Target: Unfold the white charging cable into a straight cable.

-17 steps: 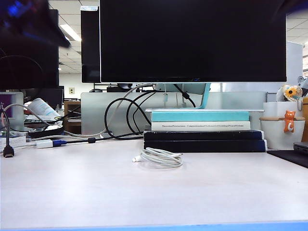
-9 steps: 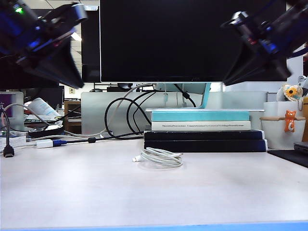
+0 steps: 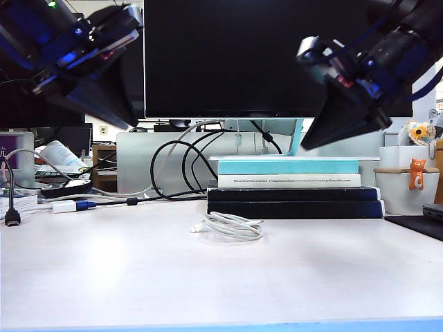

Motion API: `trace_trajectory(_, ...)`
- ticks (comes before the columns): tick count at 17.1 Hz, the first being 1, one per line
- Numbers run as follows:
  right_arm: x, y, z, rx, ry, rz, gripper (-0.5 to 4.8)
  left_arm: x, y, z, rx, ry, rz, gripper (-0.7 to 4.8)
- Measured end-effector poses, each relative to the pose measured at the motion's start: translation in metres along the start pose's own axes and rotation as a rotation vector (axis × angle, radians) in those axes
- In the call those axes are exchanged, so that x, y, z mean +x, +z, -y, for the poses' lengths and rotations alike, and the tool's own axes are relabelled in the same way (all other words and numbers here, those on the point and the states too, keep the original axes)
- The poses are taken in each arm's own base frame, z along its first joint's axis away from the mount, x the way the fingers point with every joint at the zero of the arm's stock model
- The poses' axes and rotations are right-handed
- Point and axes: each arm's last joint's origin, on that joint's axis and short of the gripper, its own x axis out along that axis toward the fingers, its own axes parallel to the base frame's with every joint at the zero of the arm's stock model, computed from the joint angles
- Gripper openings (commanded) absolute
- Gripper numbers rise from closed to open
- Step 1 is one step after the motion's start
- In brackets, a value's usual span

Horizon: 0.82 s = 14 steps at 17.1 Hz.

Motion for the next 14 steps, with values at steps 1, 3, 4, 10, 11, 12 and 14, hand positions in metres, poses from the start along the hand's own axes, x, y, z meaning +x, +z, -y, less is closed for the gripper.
trace_trajectory(1, 0.004, -0.001, -0.003, -0.019, 0.006, -0.017, 0.62, 0.0, -0.001, 0.0, -0.012, 0.003, -0.014, 4.58)
trace_trajectory(3, 0.015, -0.002, -0.008, -0.055, 0.031, -0.05, 1.18, 0.0, -0.003, 0.0, -0.027, 0.002, -0.026, 4.79)
trace_trajectory(4, 0.022, -0.003, -0.011, -0.078, 0.048, -0.072, 1.18, 0.0, -0.003, 0.0, -0.035, -0.009, -0.03, 4.79)
trace_trajectory(10, 0.042, -0.004, -0.016, -0.178, -0.074, -0.144, 2.55, 0.004, -0.001, 0.003, -0.058, -0.133, -0.018, 4.74)
trace_trajectory(11, 0.041, -0.003, -0.015, -0.182, -0.106, -0.151, 2.54, 0.008, 0.001, 0.003, -0.075, -0.158, -0.001, 4.74)
trace_trajectory(12, 0.038, 0.002, -0.015, -0.185, -0.146, -0.16, 2.54, 0.016, 0.004, 0.003, -0.121, -0.204, 0.022, 4.74)
trace_trajectory(14, 0.035, 0.009, -0.016, -0.197, -0.186, -0.152, 2.54, 0.037, 0.005, 0.003, -0.206, -0.248, 0.015, 4.74)
